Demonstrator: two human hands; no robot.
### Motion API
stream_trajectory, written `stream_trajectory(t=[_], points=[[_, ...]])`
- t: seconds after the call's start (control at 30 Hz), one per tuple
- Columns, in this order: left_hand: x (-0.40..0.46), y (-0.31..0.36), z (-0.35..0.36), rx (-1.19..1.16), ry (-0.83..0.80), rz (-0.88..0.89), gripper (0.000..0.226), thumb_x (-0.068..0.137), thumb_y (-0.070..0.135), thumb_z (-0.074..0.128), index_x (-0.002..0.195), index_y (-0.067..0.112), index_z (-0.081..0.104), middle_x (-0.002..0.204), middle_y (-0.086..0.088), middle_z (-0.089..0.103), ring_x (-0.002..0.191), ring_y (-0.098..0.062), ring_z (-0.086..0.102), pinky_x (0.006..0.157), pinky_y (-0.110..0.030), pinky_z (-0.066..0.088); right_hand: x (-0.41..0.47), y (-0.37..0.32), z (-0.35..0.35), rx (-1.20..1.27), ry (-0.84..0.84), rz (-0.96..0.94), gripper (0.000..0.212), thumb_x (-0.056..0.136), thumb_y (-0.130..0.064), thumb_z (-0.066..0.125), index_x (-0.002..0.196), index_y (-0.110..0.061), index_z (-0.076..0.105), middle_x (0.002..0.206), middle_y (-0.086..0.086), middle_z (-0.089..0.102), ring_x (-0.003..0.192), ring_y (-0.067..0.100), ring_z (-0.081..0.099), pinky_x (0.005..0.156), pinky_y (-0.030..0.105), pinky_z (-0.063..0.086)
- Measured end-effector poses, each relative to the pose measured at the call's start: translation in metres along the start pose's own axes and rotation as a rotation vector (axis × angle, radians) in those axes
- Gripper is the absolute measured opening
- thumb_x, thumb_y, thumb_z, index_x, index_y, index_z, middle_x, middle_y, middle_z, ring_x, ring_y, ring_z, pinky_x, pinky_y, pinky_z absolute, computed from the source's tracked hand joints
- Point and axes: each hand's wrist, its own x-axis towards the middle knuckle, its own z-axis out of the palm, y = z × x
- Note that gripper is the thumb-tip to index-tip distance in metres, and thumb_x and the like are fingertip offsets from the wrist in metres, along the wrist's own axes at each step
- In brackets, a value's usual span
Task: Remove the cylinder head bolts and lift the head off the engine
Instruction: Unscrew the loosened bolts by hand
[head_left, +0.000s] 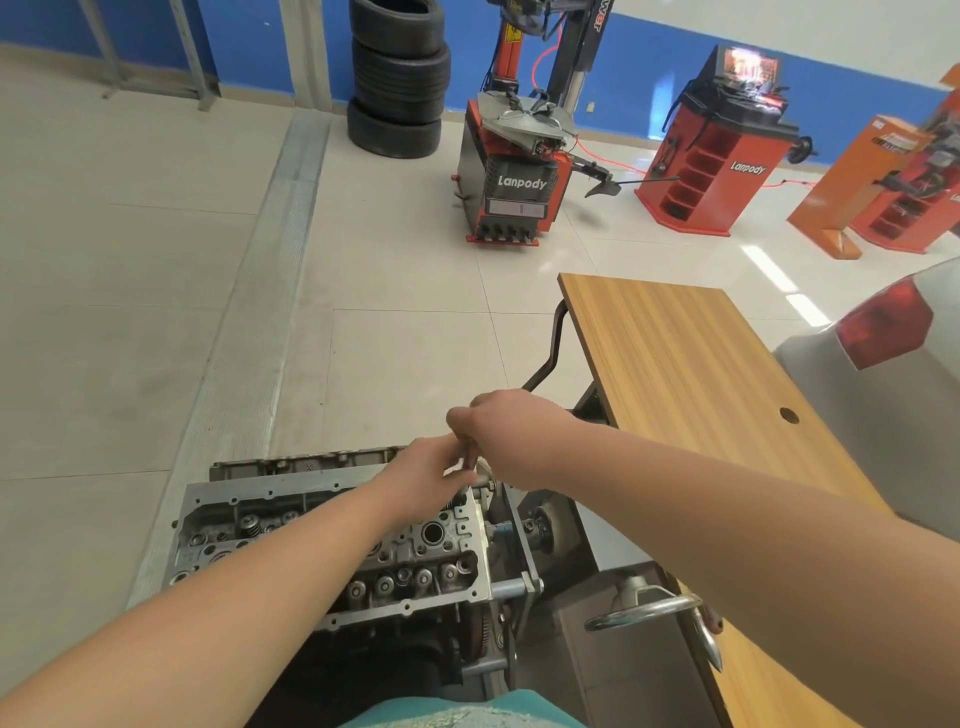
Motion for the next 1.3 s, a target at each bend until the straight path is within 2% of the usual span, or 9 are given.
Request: stream_trajectory(t=[0.17, 0.23, 0.4, 0.47, 0.67, 0.87, 0.93, 1.13, 1.3], points=[[0.0, 0.0, -0.003, -0.039, 0.033, -0.059, 0.021, 0.087, 0.034, 0.077, 0.085, 0.053, 0.071, 0.079, 0.019, 0.077, 0.075, 0.0, 0.073, 0.076, -0.032, 0.057, -0.006, 0.006, 0.0, 0.138, 0.071, 0.063, 0.039, 0.099, -0.046, 0.061, 0.129, -0.022, 0.057, 0.095, -0.002, 0.064, 0.086, 0.024, 0.064, 0.071, 0.039, 0.055], [0.002, 0.0, -0.002, -0.102, 0.095, -0.074, 0.024, 0.078, 0.035, 0.088, 0.088, 0.052, 0.074, 0.078, 0.016, 0.078, 0.074, 0.0, 0.073, 0.071, -0.027, 0.053, -0.002, 0.003, 0.002, 0.08, 0.057, 0.19, 0.047, 0.101, -0.058, 0.051, 0.113, -0.014, 0.062, 0.082, 0.001, 0.061, 0.074, 0.023, 0.061, 0.063, 0.037, 0.052], [0.004, 0.001, 0.002, -0.095, 0.067, -0.043, 0.016, 0.089, 0.027, 0.083, 0.091, 0.039, 0.072, 0.09, 0.018, 0.078, 0.087, 0.002, 0.071, 0.091, -0.033, 0.058, 0.001, 0.004, 0.005, -0.001, 0.002, 0.084, 0.006, 0.103, -0.02, 0.057, 0.102, -0.015, 0.053, 0.083, 0.002, 0.052, 0.079, 0.027, 0.058, 0.061, 0.039, 0.05], [0.001, 0.001, 0.001, -0.072, 0.03, -0.026, 0.024, 0.098, 0.019, 0.072, 0.09, 0.042, 0.067, 0.085, 0.026, 0.074, 0.085, 0.006, 0.07, 0.092, -0.033, 0.057, -0.003, 0.012, 0.002, -0.025, -0.02, -0.073, 0.024, 0.093, -0.001, 0.06, 0.111, -0.016, 0.058, 0.093, 0.001, 0.053, 0.086, 0.025, 0.058, 0.07, 0.042, 0.055], [-0.001, 0.006, 0.002, -0.156, 0.145, -0.079, 0.018, 0.082, 0.023, 0.089, 0.086, 0.037, 0.078, 0.077, 0.009, 0.078, 0.081, -0.015, 0.076, 0.085, -0.043, 0.06, -0.003, 0.01, 0.002, 0.106, 0.048, 0.17, 0.047, 0.1, -0.06, 0.054, 0.11, -0.015, 0.062, 0.089, 0.001, 0.065, 0.076, 0.023, 0.063, 0.065, 0.038, 0.055], [0.002, 0.004, 0.003, -0.066, 0.054, -0.044, 0.009, 0.095, 0.027, 0.078, 0.101, 0.032, 0.075, 0.095, 0.006, 0.079, 0.097, -0.017, 0.075, 0.095, -0.044, 0.058, -0.002, 0.01, 0.007, -0.025, 0.009, 0.026, 0.004, 0.102, -0.017, 0.057, 0.105, -0.015, 0.055, 0.088, 0.002, 0.052, 0.078, 0.025, 0.055, 0.06, 0.039, 0.048], [0.0, 0.001, 0.002, -0.028, 0.032, -0.054, 0.015, 0.1, 0.025, 0.071, 0.093, 0.039, 0.071, 0.088, 0.01, 0.078, 0.093, -0.015, 0.075, 0.088, -0.04, 0.059, -0.005, 0.013, 0.005, -0.037, -0.001, -0.141, 0.026, 0.091, 0.001, 0.059, 0.111, -0.015, 0.063, 0.102, 0.003, 0.054, 0.09, 0.024, 0.056, 0.069, 0.039, 0.051], [0.001, 0.004, 0.0, -0.095, 0.158, -0.083, 0.022, 0.073, 0.042, 0.09, 0.082, 0.052, 0.072, 0.074, 0.017, 0.076, 0.075, -0.003, 0.071, 0.073, -0.031, 0.054, -0.002, 0.002, -0.004, 0.139, 0.096, 0.137, 0.041, 0.102, -0.054, 0.05, 0.121, -0.02, 0.063, 0.096, 0.002, 0.066, 0.084, 0.025, 0.065, 0.065, 0.035, 0.051], [0.0, -0.001, 0.001, -0.086, 0.068, -0.02, 0.016, 0.092, 0.026, 0.08, 0.093, 0.038, 0.069, 0.09, 0.02, 0.076, 0.101, 0.003, 0.071, 0.096, -0.038, 0.056, 0.002, 0.0, -0.001, -0.012, 0.012, 0.119, 0.008, 0.106, -0.022, 0.054, 0.106, -0.015, 0.057, 0.086, 0.004, 0.055, 0.077, 0.026, 0.059, 0.066, 0.041, 0.056]])
